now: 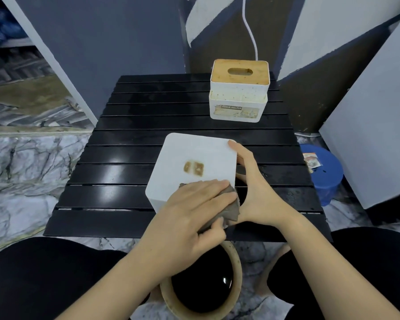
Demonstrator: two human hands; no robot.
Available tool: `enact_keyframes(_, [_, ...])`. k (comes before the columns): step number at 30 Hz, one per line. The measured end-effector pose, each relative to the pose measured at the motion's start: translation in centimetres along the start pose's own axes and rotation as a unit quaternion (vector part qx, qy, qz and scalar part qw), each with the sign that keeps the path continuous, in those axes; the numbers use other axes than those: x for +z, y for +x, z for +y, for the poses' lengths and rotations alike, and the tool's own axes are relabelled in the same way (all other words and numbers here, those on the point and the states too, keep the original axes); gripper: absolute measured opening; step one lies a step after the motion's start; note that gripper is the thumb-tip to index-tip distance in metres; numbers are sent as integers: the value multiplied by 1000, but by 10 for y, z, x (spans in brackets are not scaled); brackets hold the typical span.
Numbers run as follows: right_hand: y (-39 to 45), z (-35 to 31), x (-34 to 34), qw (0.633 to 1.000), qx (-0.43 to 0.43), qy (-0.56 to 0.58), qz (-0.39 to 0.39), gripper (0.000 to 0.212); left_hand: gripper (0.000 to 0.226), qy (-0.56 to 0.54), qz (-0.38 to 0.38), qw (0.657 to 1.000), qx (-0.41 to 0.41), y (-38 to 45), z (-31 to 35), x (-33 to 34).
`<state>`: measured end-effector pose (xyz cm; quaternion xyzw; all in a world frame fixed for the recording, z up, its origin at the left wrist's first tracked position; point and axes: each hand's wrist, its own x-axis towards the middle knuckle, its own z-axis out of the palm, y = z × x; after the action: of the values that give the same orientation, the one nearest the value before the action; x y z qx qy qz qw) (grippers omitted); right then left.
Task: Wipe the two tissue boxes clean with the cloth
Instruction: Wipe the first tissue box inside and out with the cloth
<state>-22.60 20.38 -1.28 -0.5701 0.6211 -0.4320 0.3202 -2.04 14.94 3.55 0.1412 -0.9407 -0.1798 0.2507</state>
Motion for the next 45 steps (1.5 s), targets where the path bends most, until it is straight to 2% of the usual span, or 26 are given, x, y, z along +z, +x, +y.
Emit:
enact_keyframes(4, [-2,-5,0,1000,3,21,-3,138,38,39,40,998,0,-17,-16,-10])
enact_keyframes(10, [-3,-7,1,1000,1,30,-3,140,37,57,85,992,-76,-36,-45,-29])
enact_keyframes(14, [-2,-6,3,999,3,43,-3,141,43,87,68,987,-113,-26,-42,-22])
enact_keyframes(19, [-3,-6,4,999,5,52,-5,136,55,99,-30,991,-87,8,-10,7])
enact_keyframes(23, [-4,-6,2,999,-1,49,-9,138,65,129,-53,979,-148,36,-3,19])
enact_keyframes(29, [-1,-5,6,999,-13,33,8,144,59,114,-73,967,-214,69,-24,12])
enact_keyframes(36, [-3,-6,5,1000,11,26,5,144,57,166,-61,948,-266,71,-54,-7])
enact_keyframes(42, [-4,-7,5,1000,14,11,9,142,56,64,-2,943,-328,59,-62,-11])
enact_keyframes(45, [-5,-8,7,1000,15,10,17,142,55,73,2,937,-341,52,-59,-11])
